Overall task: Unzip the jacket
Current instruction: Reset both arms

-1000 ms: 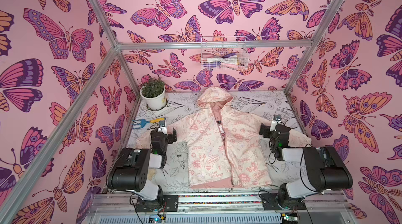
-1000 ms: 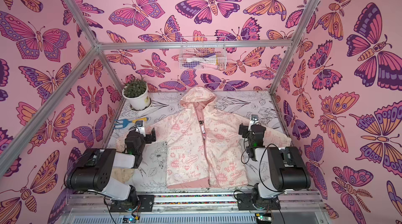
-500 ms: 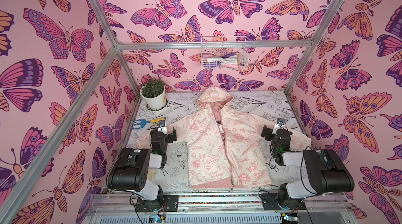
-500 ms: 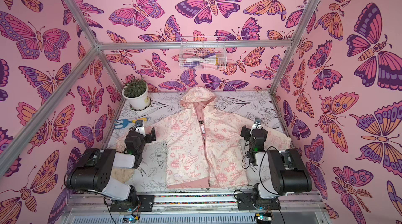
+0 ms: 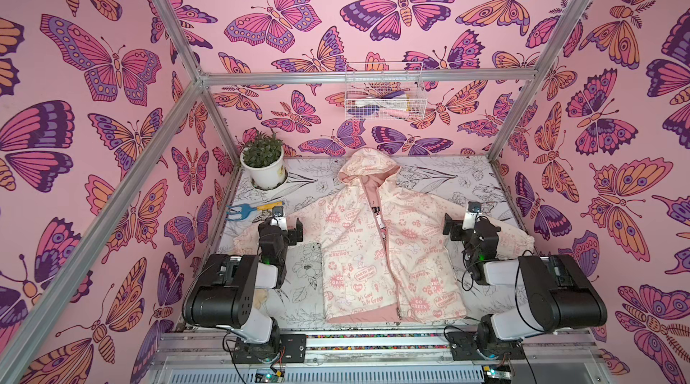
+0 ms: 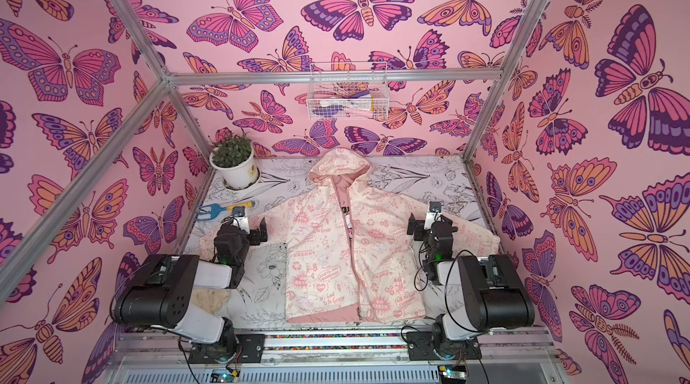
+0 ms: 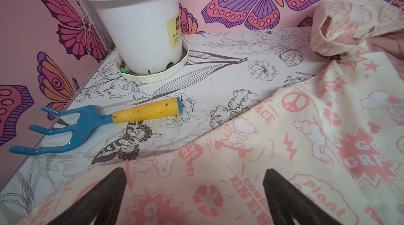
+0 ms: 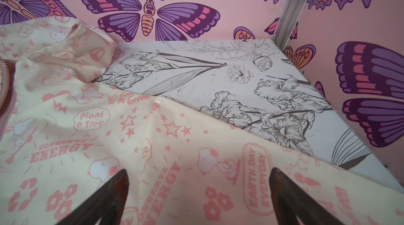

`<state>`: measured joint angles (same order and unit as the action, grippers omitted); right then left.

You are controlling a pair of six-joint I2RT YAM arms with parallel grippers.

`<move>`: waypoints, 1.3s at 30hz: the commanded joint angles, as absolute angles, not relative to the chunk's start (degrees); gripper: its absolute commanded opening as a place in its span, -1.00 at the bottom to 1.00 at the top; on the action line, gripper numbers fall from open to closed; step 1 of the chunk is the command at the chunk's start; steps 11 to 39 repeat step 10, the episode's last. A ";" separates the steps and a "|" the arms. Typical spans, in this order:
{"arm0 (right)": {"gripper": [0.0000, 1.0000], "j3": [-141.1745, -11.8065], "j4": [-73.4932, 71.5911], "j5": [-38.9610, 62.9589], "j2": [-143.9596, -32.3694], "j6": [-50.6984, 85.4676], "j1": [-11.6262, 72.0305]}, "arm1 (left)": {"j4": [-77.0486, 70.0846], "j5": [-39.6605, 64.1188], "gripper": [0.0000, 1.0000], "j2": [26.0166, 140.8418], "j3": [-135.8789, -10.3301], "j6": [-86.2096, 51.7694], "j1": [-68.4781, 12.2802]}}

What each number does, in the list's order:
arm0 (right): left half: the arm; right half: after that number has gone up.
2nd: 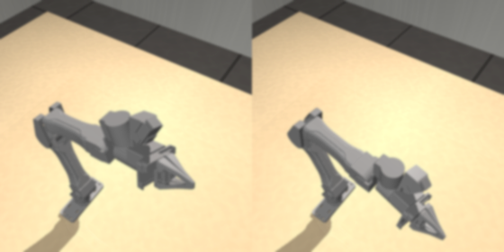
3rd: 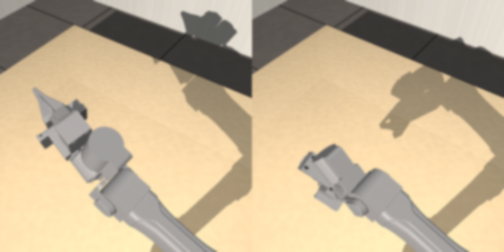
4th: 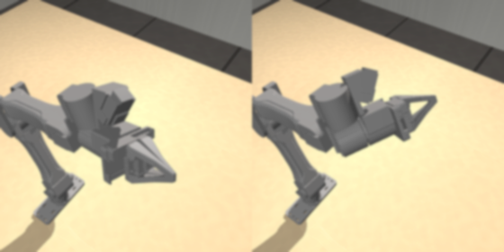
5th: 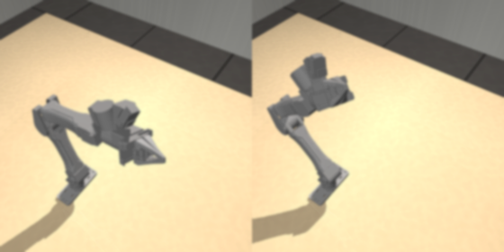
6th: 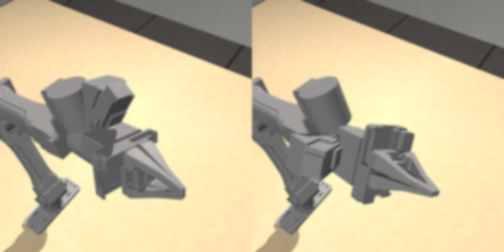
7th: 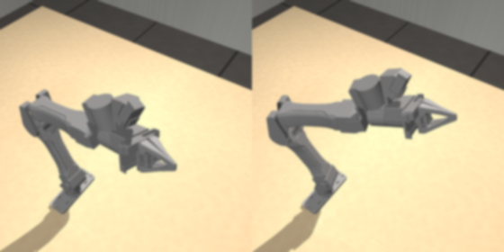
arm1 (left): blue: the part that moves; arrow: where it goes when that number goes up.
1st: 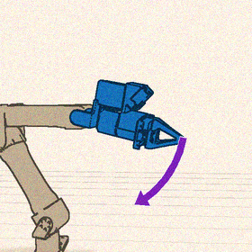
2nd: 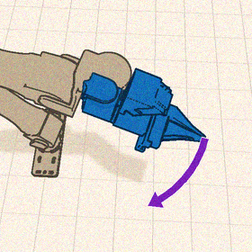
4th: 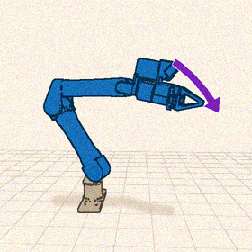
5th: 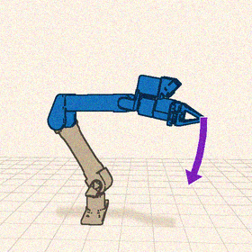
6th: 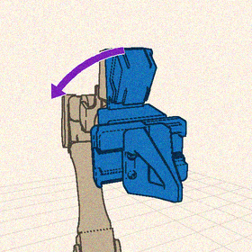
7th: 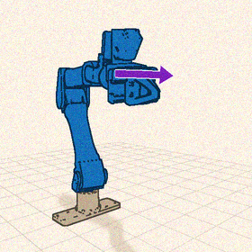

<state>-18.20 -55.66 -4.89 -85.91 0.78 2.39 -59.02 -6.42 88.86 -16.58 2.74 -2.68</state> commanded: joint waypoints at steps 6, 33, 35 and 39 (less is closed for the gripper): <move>0.99 -23.07 -46.68 -3.89 -86.72 1.19 1.86 | -59.06 -6.78 0.99 89.03 -16.96 3.16 -2.61; 0.99 -23.17 -46.34 -1.67 -86.54 1.76 0.70 | -59.06 -6.80 0.99 89.06 -16.92 3.17 -2.61; 0.99 -23.17 -46.34 -1.67 -86.54 1.76 0.70 | -59.06 -6.80 0.99 89.06 -16.92 3.17 -2.61; 0.99 -23.17 -46.34 -1.67 -86.54 1.76 0.70 | -59.06 -6.80 0.99 89.06 -16.92 3.17 -2.61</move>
